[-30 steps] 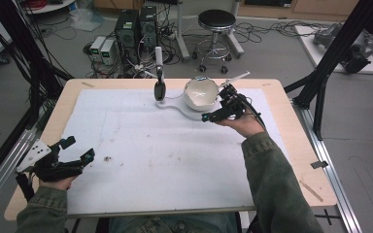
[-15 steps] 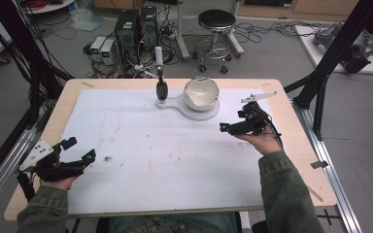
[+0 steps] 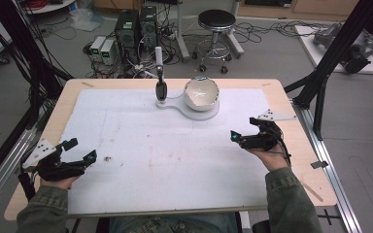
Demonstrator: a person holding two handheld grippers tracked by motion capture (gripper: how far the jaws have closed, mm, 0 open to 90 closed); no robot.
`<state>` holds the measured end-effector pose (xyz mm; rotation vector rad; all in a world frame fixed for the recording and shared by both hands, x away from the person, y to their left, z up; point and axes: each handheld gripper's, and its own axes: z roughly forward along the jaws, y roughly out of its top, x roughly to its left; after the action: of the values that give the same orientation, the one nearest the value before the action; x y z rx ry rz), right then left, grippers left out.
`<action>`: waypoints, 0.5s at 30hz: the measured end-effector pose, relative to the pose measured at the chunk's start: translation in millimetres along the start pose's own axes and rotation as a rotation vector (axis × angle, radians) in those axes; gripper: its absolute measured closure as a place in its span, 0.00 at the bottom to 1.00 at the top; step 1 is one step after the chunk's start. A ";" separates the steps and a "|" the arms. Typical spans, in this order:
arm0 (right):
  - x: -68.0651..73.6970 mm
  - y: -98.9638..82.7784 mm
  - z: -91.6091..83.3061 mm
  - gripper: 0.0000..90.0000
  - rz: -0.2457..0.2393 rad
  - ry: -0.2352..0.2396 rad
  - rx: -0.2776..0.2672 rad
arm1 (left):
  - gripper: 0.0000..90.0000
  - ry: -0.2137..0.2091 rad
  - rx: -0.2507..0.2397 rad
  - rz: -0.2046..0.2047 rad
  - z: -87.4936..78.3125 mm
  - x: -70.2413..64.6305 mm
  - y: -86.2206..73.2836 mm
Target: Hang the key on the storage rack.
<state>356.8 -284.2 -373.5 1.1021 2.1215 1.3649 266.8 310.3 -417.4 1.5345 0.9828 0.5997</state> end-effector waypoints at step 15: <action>-6.6 -34.7 -12.9 0.01 0.020 -0.028 -0.092 | 0.08 -0.008 0.006 -0.003 0.7 -0.3 -0.5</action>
<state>338.1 -304.4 -399.0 1.1030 2.0121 1.4326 267.1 309.7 -418.0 1.5393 0.9816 0.5887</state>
